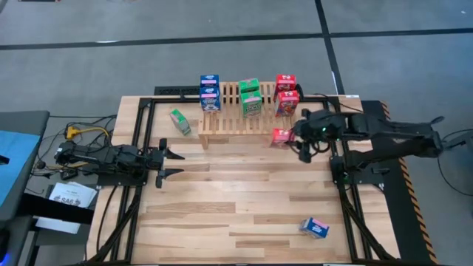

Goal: Stack cereal on shelf
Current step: Put the red cereal box on the shelf aligned with the other red cereal box

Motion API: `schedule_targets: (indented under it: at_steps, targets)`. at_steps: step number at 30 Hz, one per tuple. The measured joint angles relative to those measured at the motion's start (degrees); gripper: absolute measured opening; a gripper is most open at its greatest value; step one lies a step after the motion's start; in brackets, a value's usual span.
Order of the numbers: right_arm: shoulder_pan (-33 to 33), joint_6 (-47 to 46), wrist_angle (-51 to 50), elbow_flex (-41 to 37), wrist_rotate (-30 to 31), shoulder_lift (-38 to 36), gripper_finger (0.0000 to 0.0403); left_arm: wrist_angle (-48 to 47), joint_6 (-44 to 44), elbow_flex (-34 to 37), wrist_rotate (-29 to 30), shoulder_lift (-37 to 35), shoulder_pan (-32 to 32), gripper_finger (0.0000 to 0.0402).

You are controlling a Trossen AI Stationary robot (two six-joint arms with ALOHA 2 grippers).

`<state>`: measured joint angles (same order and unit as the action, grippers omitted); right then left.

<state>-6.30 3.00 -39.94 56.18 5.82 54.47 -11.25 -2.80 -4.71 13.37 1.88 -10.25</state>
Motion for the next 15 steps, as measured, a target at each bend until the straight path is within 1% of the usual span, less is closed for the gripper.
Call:
schedule_targets:
  at_steps: [4,8,13,15]
  targets:
    - [-3.6,3.6,-5.9,4.0,-0.3,-0.5,0.0189,0.0,0.0,0.0,0.0,0.0,0.0,0.0214]
    - [-6.7,9.3,-7.4,7.8,-0.2,0.5,0.0189,0.0,0.0,0.0,0.0,0.0,0.0,0.0214]
    - [-11.4,13.5,-8.1,8.7,-4.2,2.2,0.0189,0.0,0.0,0.0,0.1,0.0,0.0,0.0214]
    - [-13.3,14.3,-8.9,8.7,-4.8,3.1,0.0189,0.0,0.0,0.0,0.1,0.0,0.0,0.0214]
